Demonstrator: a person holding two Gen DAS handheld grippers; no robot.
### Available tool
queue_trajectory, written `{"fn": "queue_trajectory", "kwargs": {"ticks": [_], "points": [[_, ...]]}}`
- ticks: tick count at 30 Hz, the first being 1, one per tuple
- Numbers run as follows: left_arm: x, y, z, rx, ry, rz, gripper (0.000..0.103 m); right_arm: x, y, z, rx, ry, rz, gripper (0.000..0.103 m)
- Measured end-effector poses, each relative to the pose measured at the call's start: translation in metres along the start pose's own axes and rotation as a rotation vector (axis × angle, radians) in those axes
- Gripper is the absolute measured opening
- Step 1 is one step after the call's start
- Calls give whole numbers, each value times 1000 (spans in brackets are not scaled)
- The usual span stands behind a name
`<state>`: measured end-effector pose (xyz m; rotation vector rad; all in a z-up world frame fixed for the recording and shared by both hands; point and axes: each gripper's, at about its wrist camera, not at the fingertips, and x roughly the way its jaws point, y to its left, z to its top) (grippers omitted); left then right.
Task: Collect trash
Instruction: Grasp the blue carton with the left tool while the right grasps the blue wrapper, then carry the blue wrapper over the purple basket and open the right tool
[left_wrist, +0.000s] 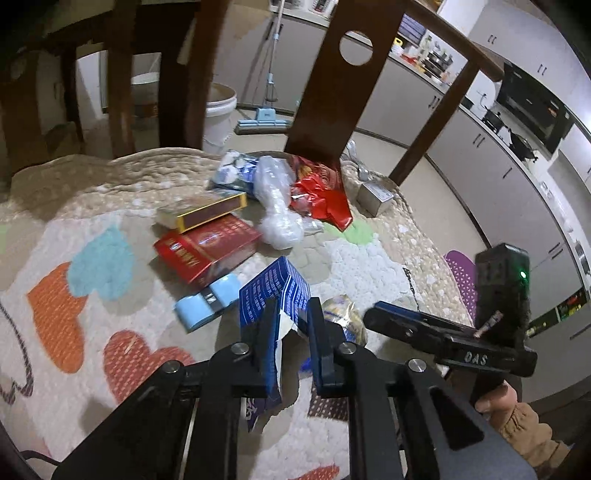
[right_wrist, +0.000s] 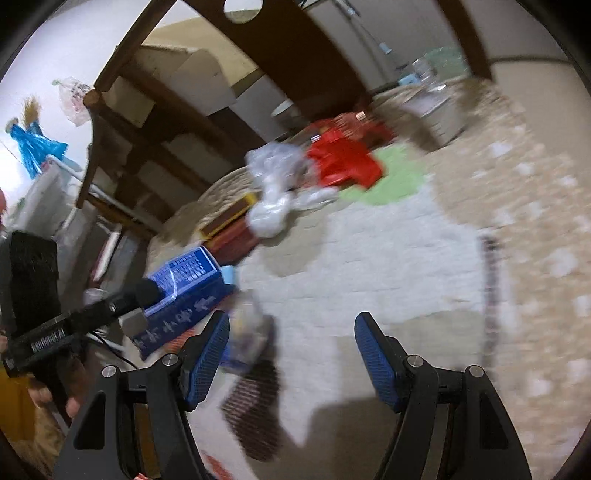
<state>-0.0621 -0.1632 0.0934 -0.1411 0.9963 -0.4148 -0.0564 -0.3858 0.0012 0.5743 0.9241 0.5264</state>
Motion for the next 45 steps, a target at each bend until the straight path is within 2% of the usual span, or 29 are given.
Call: {"fn": "queue_trajectory", "kwargs": {"ticks": [3, 5, 7, 8, 11, 19, 32, 45], "points": [[-7, 0, -2, -2, -3, 5, 14, 14, 7, 1, 28, 21, 39, 75], [-9, -1, -2, -2, -6, 5, 14, 23, 14, -1, 7, 44, 34, 73], [-11, -4, 0, 1, -10, 9, 14, 31, 20, -4, -18, 71, 27, 49], [-11, -6, 0, 5, -13, 11, 14, 34, 22, -5, -22, 91, 35, 31], [-13, -13, 0, 20, -21, 16, 14, 28, 28, -5, -40, 71, 30, 26], [-16, -37, -1, 93, -44, 70, 14, -12, 16, 3, -37, -47, -49, 23], [-3, -82, -3, 203, -30, 98, 14, -76, -27, 11, 41, -194, -164, 22], [16, -128, -4, 322, -15, 126, 14, -128, -66, 11, 135, -297, -204, 22]]}}
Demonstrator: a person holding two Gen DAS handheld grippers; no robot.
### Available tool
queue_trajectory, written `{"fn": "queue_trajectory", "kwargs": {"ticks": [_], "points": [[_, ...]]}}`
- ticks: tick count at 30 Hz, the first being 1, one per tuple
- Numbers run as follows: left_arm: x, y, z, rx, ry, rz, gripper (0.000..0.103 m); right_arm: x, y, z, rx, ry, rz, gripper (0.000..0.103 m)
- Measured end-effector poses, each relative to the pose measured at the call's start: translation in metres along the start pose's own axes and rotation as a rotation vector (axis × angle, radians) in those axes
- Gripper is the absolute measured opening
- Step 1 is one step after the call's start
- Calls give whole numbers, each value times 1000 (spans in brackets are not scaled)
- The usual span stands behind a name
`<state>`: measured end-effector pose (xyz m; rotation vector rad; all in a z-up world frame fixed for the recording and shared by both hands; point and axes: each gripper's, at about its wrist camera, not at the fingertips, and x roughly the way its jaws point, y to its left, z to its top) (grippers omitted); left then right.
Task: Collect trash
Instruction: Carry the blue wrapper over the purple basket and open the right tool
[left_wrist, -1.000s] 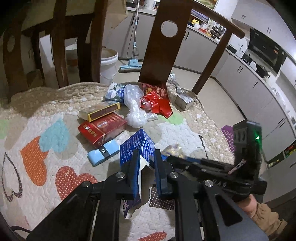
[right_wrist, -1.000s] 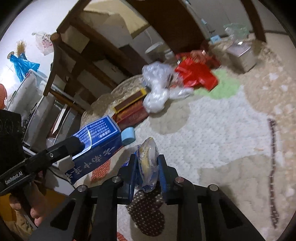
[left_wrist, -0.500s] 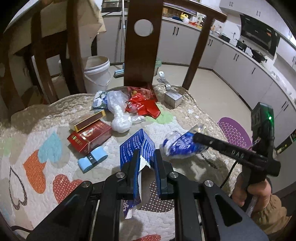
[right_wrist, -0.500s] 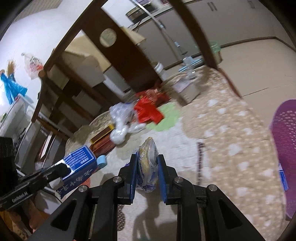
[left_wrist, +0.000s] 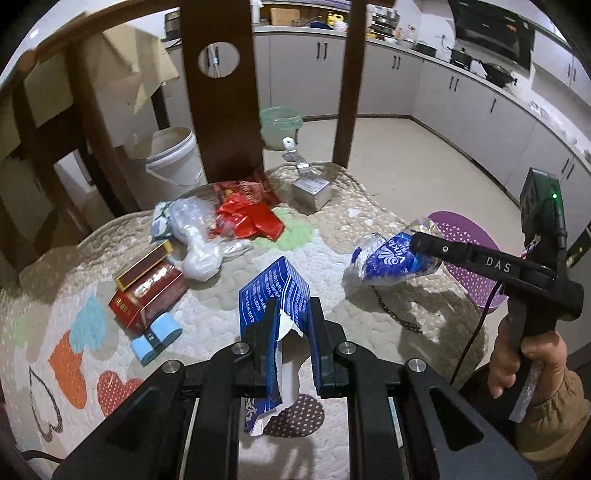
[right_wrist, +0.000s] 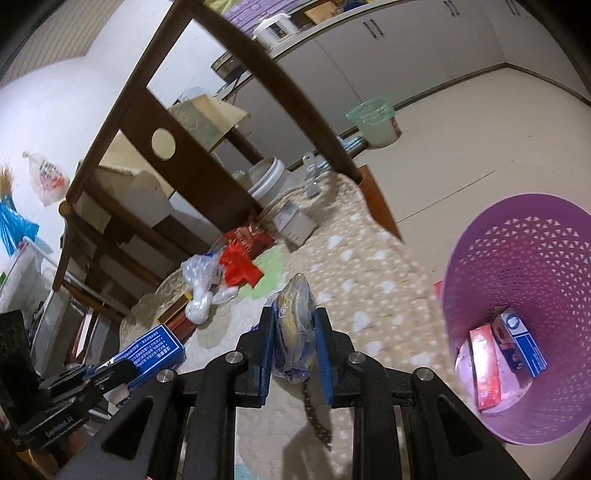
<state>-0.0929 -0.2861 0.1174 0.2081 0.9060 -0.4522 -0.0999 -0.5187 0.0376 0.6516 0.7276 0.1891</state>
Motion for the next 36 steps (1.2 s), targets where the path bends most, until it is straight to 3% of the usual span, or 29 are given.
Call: {"fn": "queue_trajectory", "kwargs": {"ticks": [15, 24, 29, 36], "points": [[13, -47, 17, 100, -4, -41, 14, -31, -34, 8, 45, -74, -98, 22], [28, -88, 46, 143, -9, -150, 14, -67, -78, 18, 141, -166, -182, 22], [50, -118, 62, 123, 44, -274, 14, -92, -112, 24, 227, -227, -256, 22], [80, -166, 75, 148, 87, -366, 14, -110, -144, 24, 311, -247, -299, 22]]}}
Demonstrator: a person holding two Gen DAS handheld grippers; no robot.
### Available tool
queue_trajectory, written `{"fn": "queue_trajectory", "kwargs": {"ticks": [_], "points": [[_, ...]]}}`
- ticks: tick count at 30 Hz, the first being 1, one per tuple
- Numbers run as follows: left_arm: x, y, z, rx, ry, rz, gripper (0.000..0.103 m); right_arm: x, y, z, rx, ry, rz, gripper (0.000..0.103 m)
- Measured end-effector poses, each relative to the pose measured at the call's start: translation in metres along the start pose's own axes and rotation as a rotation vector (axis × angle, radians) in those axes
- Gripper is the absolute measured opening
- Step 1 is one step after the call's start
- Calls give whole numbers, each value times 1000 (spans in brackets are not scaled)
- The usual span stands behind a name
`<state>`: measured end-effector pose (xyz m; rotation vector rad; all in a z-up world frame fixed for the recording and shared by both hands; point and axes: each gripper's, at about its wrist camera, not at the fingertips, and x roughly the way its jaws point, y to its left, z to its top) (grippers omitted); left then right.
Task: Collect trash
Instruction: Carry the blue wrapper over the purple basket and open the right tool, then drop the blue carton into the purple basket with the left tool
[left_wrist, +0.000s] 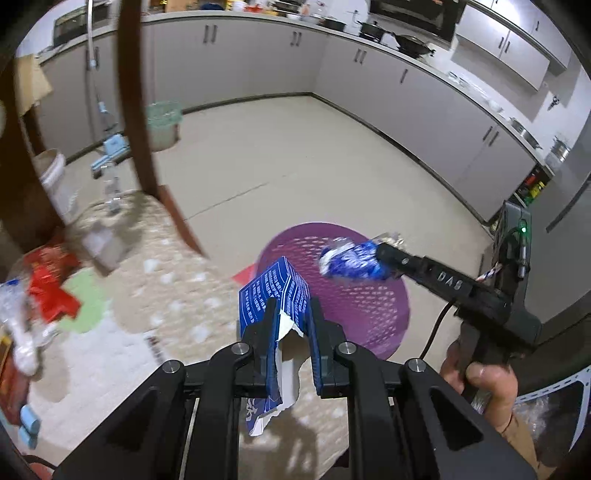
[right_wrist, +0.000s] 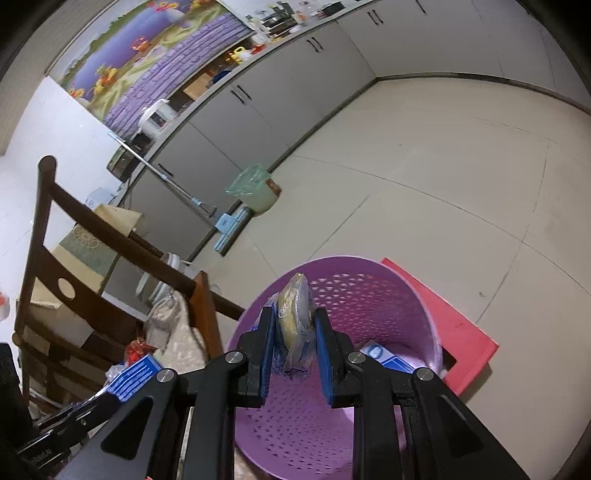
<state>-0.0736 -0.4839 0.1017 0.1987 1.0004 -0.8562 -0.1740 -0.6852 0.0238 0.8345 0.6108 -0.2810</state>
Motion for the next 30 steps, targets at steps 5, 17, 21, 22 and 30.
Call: {"fn": "queue_trajectory", "kwargs": {"ticks": [5, 17, 21, 22, 30], "points": [[27, -12, 7, -2, 33, -41, 14, 2, -9, 3, 12, 10, -18, 23], [8, 2, -7, -41, -7, -25, 62, 7, 4, 4, 2, -10, -49, 57], [-8, 11, -21, -65, -25, 13, 64, 14, 15, 1, -18, 2, -48, 57], [-12, 13, -25, -71, -27, 20, 65, 15, 17, 0, -22, 2, -44, 57], [-43, 42, -67, -105, -25, 98, 65, 25, 51, -10, -96, 3, -21, 59]]}}
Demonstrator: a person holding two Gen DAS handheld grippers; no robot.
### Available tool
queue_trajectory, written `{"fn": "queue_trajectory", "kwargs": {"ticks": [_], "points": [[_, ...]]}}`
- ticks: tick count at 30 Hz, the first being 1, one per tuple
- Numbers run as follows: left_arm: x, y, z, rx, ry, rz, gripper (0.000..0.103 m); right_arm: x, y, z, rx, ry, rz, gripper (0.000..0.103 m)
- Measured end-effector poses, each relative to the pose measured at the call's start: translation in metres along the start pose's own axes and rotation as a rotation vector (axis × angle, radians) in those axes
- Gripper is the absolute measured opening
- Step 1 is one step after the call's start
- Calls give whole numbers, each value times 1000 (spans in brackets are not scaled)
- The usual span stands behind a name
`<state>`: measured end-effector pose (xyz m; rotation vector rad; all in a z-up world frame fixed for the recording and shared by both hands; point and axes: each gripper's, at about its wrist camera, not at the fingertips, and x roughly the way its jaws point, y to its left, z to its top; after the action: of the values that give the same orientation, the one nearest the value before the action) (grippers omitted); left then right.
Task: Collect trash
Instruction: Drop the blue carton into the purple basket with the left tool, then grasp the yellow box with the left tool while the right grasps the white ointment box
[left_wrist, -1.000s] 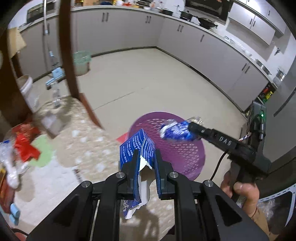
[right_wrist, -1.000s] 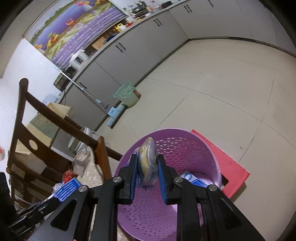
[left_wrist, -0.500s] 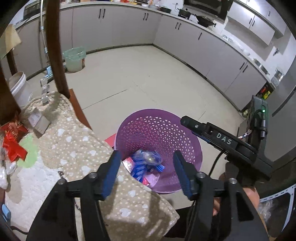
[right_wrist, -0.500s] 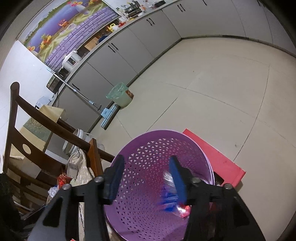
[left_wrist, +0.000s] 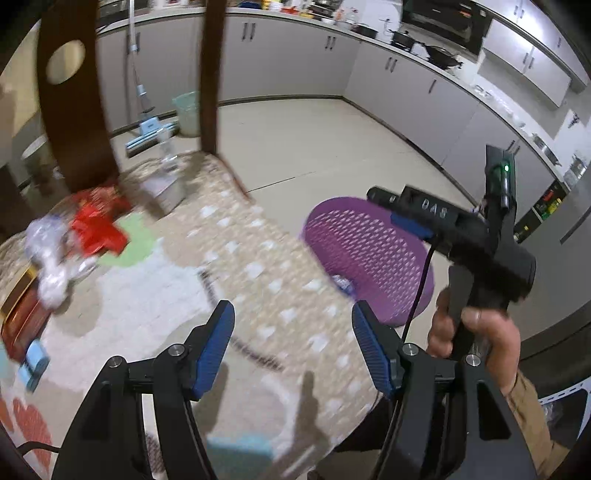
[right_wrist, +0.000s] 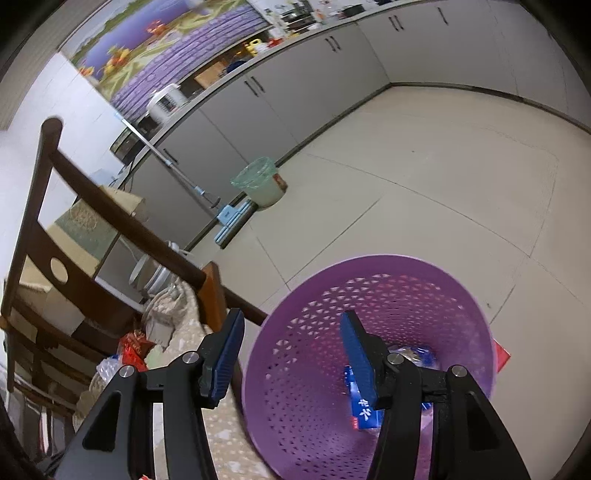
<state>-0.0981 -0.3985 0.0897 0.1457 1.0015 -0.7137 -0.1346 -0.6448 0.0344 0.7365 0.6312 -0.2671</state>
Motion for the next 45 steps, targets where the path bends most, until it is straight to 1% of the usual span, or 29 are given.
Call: {"fn": "queue_trajectory", "kwargs": {"ticks": [5, 10, 12, 16, 17, 18, 20, 23, 25, 27, 29, 31, 36, 38, 39, 42, 45], "points": [[-24, 35, -20, -72, -4, 47, 65, 7, 16, -6, -47, 1, 2, 60], [-51, 81, -38, -172, -40, 132, 65, 10, 25, -12, -61, 13, 36, 61], [-62, 102, -44, -221, -57, 170, 65, 14, 32, -14, -72, 23, 49, 62], [-92, 157, -59, -326, -109, 279, 66, 24, 47, -21, -112, 56, 84, 62], [-98, 167, -62, -344, -117, 299, 69, 25, 51, -23, -121, 62, 91, 62], [-103, 179, -66, -366, -126, 318, 74, 27, 56, -25, -136, 69, 97, 64], [-111, 205, -73, -412, -138, 350, 75, 28, 63, -29, -163, 77, 106, 71], [-113, 237, -81, -454, -133, 380, 75, 30, 72, -37, -200, 89, 113, 72], [-110, 254, -81, -458, -125, 394, 75, 31, 75, -42, -204, 99, 118, 74], [-103, 265, -78, -459, -114, 398, 75, 37, 81, -49, -207, 120, 123, 74], [-95, 276, -70, -458, -108, 377, 75, 44, 89, -56, -223, 137, 119, 74], [-85, 283, -60, -436, -97, 354, 75, 50, 99, -62, -243, 156, 120, 74], [-55, 291, -30, -308, -52, 344, 75, 54, 127, -79, -345, 173, 144, 74], [-44, 296, -19, -255, -25, 328, 75, 53, 135, -85, -401, 188, 154, 75], [-39, 301, -14, -237, -9, 316, 75, 55, 141, -86, -431, 204, 157, 75], [-25, 314, -4, -204, 32, 297, 75, 69, 153, -76, -441, 244, 171, 76], [-11, 332, 1, -229, 75, 226, 75, 90, 174, -60, -491, 255, 147, 77]]}}
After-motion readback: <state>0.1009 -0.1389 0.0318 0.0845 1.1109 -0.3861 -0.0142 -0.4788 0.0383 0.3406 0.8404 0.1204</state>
